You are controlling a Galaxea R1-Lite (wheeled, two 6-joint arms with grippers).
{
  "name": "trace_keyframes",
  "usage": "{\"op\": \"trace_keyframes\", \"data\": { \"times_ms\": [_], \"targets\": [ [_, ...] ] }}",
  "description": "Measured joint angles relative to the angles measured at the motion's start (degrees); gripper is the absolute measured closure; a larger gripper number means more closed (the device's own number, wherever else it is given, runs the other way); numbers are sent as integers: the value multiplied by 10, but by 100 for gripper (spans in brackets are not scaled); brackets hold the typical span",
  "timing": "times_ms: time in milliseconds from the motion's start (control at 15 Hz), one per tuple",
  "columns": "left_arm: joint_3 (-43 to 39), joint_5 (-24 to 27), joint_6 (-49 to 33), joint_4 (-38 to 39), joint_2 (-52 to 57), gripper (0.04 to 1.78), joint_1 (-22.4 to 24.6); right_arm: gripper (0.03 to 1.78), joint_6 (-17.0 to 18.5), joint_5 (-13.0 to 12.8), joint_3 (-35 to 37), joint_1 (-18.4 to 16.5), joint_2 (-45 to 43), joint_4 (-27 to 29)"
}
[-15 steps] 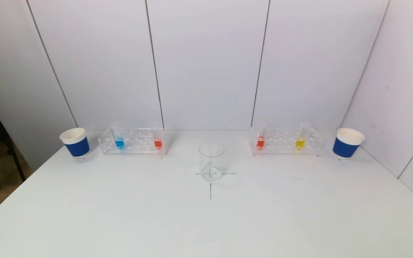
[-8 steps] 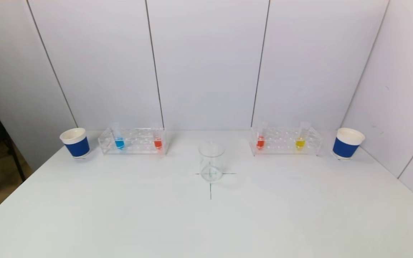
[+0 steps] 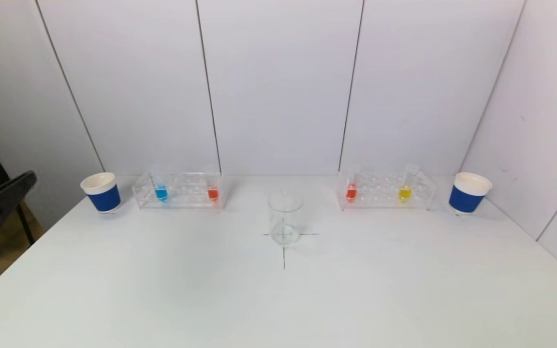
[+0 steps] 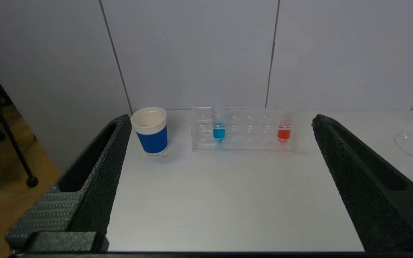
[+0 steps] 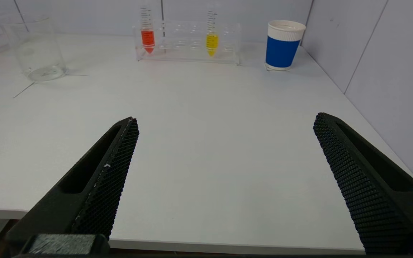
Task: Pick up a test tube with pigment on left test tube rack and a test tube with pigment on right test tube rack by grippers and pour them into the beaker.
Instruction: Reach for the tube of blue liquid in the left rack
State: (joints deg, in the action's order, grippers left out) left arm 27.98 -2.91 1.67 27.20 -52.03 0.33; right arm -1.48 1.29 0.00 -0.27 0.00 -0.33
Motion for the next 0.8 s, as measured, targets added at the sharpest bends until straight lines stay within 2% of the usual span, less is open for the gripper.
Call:
{"op": "trace_keyframes", "data": {
  "times_ms": [333, 533, 800],
  "targets": [
    [15, 25, 0, 169, -193, 6, 7, 4, 0, 0, 0, 0, 0, 0],
    [39, 67, -1, 237, -305, 6, 31, 4, 0, 0, 0, 0, 0, 0],
    [75, 94, 0, 337, -441, 6, 60, 4, 0, 0, 0, 0, 0, 0]
  ]
}}
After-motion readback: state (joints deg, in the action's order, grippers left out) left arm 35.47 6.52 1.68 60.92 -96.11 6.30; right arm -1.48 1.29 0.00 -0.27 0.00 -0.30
